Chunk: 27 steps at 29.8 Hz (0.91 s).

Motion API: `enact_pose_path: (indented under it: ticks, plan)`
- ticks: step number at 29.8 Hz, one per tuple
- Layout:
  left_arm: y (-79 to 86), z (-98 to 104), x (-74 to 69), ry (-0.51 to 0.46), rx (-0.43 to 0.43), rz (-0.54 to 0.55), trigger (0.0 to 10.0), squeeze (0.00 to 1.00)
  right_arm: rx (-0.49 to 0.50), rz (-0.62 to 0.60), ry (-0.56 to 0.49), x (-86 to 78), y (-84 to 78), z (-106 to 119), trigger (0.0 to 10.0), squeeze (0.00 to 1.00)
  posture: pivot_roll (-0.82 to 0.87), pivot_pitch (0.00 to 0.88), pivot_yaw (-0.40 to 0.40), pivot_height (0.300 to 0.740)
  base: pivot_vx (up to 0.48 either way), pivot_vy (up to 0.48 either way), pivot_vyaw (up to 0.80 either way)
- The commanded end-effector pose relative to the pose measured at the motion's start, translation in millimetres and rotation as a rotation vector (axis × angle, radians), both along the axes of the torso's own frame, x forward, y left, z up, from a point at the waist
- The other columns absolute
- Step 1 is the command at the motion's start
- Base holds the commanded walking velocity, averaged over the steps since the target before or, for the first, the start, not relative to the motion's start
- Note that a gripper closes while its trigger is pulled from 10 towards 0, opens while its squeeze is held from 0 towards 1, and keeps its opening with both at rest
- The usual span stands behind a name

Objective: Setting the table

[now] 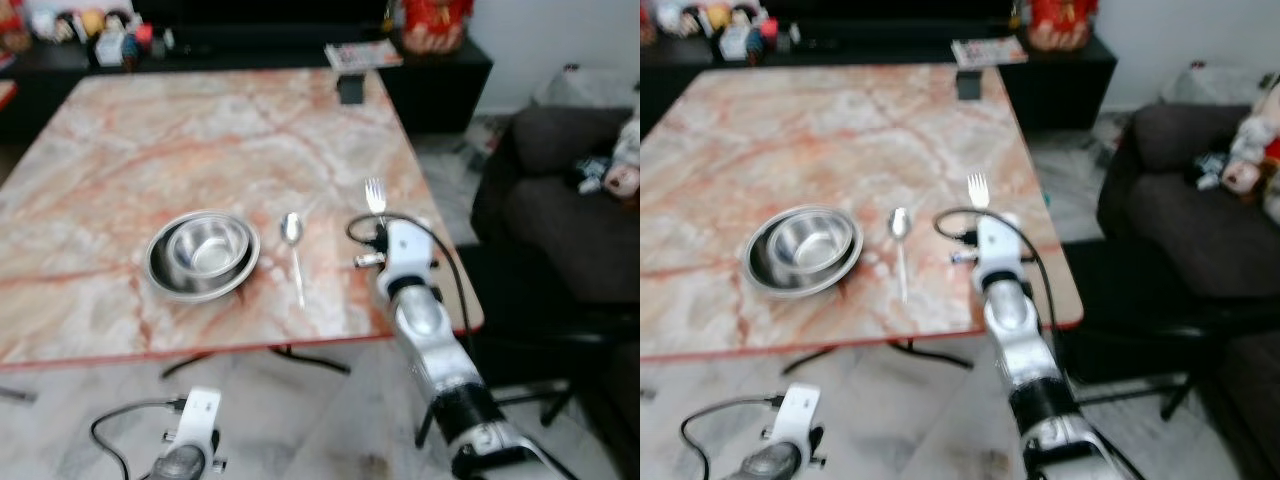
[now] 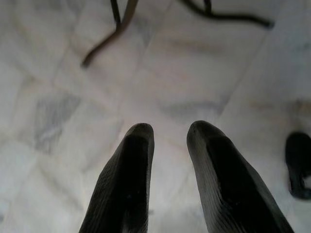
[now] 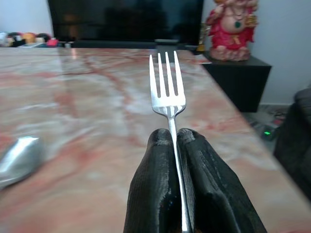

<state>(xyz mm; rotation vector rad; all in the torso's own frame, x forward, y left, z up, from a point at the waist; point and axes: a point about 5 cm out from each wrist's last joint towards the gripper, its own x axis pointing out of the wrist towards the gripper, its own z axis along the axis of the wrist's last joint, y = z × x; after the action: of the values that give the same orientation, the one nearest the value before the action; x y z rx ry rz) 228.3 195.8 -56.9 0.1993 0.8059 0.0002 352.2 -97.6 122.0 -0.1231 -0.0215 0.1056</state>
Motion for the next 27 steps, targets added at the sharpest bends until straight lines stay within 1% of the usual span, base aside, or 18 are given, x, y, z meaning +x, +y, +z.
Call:
enact_pose_path:
  ticks: [1, 4, 6, 7, 11, 15, 18, 21, 22, 27]
  plan:
    - [-6.4, -6, -7.5, 0.027, -0.011, -0.012, 10.0, 0.0, 0.004, -0.021, 0.002, 0.0, -7.0, 0, 10.0, 0.0, -0.01, 0.098, -0.004, 0.74, 0.255, 0.0, 0.0]
    - [-7.9, -6, -7.7, 0.028, -0.012, -0.017, 10.0, 0.0, 0.004, -0.026, 0.021, -1.5, -8.5, -3, 10.0, 0.0, -0.02, 0.109, -0.003, 0.74, 0.0, 0.0, 0.0]
    - [-9.1, -6, -7.8, 0.028, -0.015, -0.016, 10.0, 0.0, -0.004, -0.034, 0.056, -3.6, -10.0, -10, 10.0, 0.0, -0.02, 0.121, -0.009, 0.74, 0.0, 0.0, 0.0]
    - [-9.1, -6, -7.8, 0.028, -0.015, -0.016, 10.0, 0.0, -0.004, -0.034, 0.056, -3.6, -10.0, -10, 10.0, 0.0, -0.02, 0.121, -0.009, 0.74, 0.0, 0.0, 0.0]
    - [-10.3, -8, -9.7, 0.032, -0.02, -0.009, 10.0, 0.0, -0.025, -0.023, 0.109, -8.2, -7.5, -21, 10.0, 0.0, -0.02, 0.136, -0.016, 0.74, 0.0, 0.0, 0.0]
    - [-10.0, -9, -11.8, 0.036, -0.023, 0.004, 10.0, 0.0, 0.005, -0.027, 0.151, -9.5, -5.6, -26, 10.0, 0.0, -0.01, 0.142, -0.019, 0.74, 0.0, 0.0, 0.0]
    - [-9.8, -9, -12.3, 0.037, -0.023, 0.006, 10.0, 0.0, 0.007, -0.032, 0.169, -9.0, -5.2, -28, 10.0, 0.0, -0.01, 0.143, -0.02, 0.74, 0.0, 0.0, 0.0]
    - [-9.3, -10, -13.4, 0.039, -0.021, 0.008, 10.0, 0.0, 0.032, -0.048, 0.222, -6.9, -4.5, -32, 10.0, 0.0, -0.01, 0.147, -0.019, 0.74, 0.0, 0.0, 0.0]
    - [-9.0, -10, -13.8, 0.04, -0.02, 0.009, 10.0, 0.0, 0.044, -0.05, 0.251, -5.8, -2.6, -34, 10.0, 0.0, -0.01, 0.145, -0.018, 0.74, 0.0, 0.0, 0.0]
    - [-8.4, -10, -14.1, 0.042, -0.018, 0.015, 10.0, 0.0, 0.075, -0.039, 0.317, -4.7, 6.6, -42, 10.0, 0.0, -0.01, 0.149, -0.018, 0.74, 0.0, 0.0, 0.0]
